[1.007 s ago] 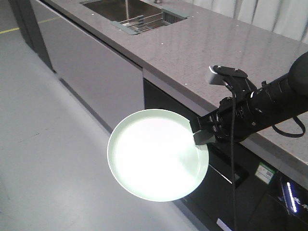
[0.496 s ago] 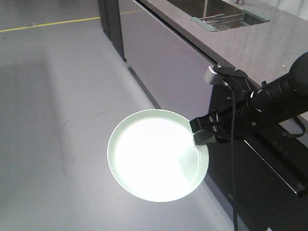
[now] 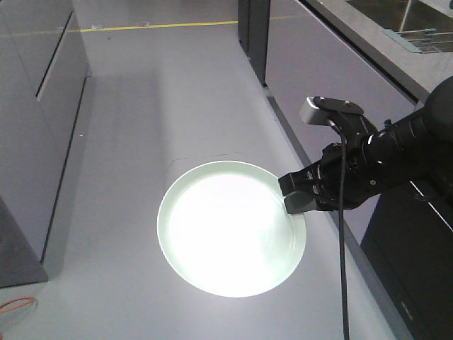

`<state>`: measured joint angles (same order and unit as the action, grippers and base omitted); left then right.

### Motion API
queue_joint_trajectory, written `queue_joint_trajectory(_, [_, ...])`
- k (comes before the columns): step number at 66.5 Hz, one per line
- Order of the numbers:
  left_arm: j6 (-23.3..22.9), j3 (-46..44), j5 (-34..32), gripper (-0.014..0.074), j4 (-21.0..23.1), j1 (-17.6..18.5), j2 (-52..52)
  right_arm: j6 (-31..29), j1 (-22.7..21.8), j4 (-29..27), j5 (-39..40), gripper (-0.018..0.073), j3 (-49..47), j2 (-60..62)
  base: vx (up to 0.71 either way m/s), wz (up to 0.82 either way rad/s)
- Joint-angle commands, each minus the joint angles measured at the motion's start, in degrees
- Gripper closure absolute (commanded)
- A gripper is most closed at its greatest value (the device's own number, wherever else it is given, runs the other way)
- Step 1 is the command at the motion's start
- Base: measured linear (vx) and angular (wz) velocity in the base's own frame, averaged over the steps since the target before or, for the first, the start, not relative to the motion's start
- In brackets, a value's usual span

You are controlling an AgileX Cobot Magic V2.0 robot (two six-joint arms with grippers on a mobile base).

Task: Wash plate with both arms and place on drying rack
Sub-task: 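Hold the plate in the right gripper while the base backs away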

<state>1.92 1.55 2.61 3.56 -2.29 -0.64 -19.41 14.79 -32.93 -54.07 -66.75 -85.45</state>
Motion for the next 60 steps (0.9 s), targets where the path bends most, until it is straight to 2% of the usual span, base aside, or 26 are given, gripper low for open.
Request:
queue_joint_trajectory(1, [-0.5, -1.5, -4.0, 0.0603, 0.4, 0.4, -0.8, -0.3, -0.2, -2.2, 1.3, 0.0561, -1.3, 2.4, -0.09, 0.37])
queue_joint_trajectory(60, [-0.5, -1.5, -4.0, 0.0603, 0.4, 0.4, -0.8, -0.3, -0.2, -2.2, 1.2, 0.0561, -1.3, 2.4, 0.02, 0.16])
